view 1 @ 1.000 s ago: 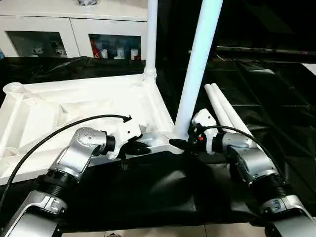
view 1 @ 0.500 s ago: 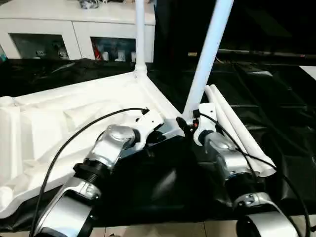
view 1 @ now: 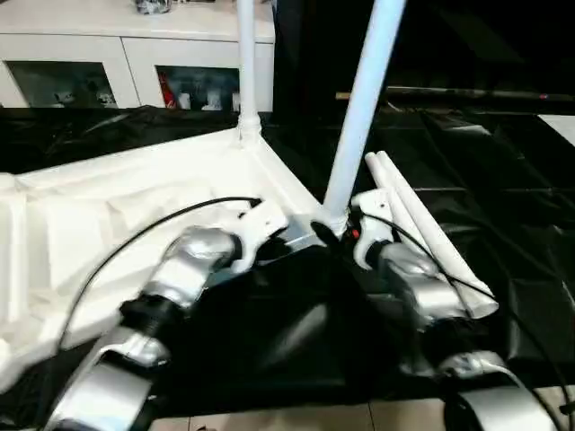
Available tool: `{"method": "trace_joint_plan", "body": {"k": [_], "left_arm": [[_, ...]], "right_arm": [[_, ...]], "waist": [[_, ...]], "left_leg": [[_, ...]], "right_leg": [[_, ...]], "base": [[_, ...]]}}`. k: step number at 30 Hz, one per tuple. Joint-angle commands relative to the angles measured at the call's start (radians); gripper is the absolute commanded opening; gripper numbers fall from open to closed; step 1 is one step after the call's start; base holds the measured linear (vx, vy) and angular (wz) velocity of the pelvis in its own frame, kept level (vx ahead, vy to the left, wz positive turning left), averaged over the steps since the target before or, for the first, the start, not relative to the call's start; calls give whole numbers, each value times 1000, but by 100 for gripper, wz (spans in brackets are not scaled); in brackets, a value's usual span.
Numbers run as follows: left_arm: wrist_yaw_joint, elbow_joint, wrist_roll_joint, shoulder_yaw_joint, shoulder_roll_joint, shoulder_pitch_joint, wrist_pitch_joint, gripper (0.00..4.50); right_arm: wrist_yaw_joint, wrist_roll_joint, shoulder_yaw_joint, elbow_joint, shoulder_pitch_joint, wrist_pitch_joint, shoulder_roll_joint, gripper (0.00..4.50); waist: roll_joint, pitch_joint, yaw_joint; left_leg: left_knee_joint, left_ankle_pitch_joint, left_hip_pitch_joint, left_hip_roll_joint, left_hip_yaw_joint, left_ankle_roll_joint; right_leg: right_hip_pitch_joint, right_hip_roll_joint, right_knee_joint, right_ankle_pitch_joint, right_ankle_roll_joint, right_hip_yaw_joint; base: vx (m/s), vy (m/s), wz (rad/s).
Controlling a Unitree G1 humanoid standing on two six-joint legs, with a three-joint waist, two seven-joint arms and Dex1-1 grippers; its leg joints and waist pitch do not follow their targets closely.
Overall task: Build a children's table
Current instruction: Rotate leg to tighten
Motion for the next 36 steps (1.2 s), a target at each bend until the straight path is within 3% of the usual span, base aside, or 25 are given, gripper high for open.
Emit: {"method": "trace_joint_plan", "body": {"k": [1,7,12,17,18,21,23,30,33,36], "left_arm": [[-49,-11,-29,1,13,32,-51,0],[-297,-144,-108,-31,107,102,-63,0],[-326,-161,-120,-27,120,107,-61,0],[-332,-168,-123,-22,124,108,-59,0],[-331,-172,-122,-20,129,111,-55,0],[-332,-179,-122,-18,133,115,-50,0],[-334,-179,-122,-17,133,115,-50,0],[-339,-181,-123,-16,137,118,-48,0],[-265,-132,-101,-4,107,93,-33,0],[-217,-98,-86,1,87,76,-33,0]], "right_arm": [[77,8,25,-56,13,14,-29,387],[316,8,92,-173,47,40,-164,387],[344,-7,108,-171,41,41,-177,387],[352,-8,114,-171,42,47,-174,387],[366,-7,123,-174,47,56,-177,360],[377,-4,126,-178,52,63,-179,350],[378,-4,126,-177,51,64,-179,316],[376,1,118,-174,51,69,-175,278],[179,-1,50,-92,39,65,-116,273],[95,-2,23,-62,34,69,-91,272]], "waist": [[-6,-59,3],[-1,-60,4],[0,-61,7],[-2,-59,8],[-4,-59,8],[-3,-59,8],[-3,-61,9],[-3,-61,8],[0,-60,6],[-1,-59,3]], "left_leg": [[-61,-189,-7,3,7,37],[-58,-172,-6,7,10,52],[-56,-143,-2,7,12,53],[-58,-165,-2,6,11,43],[-58,-166,-2,7,10,41],[-58,-162,-3,7,10,42],[-56,-151,-2,7,11,43],[-55,-144,-2,6,11,46],[-56,-145,-2,5,11,35],[-59,-173,1,4,9,12]], "right_leg": [[52,-48,-82,-292,-137,46],[55,-45,-69,-199,-179,49],[57,-44,-58,-118,-219,50],[58,-47,-65,-178,-201,50],[58,-47,-65,-192,-194,49],[58,-46,-64,-184,-193,50],[58,-46,-63,-169,-195,50],[59,-45,-60,-155,-202,50],[56,-46,-62,-164,-202,50],[55,-47,-68,-230,-180,49]], "base": [[0,0,0],[0,0,0],[0,0,0],[0,0,0],[0,0,0],[0,0,0],[0,0,0],[0,0,0],[0,0,0],[0,0,0]]}}
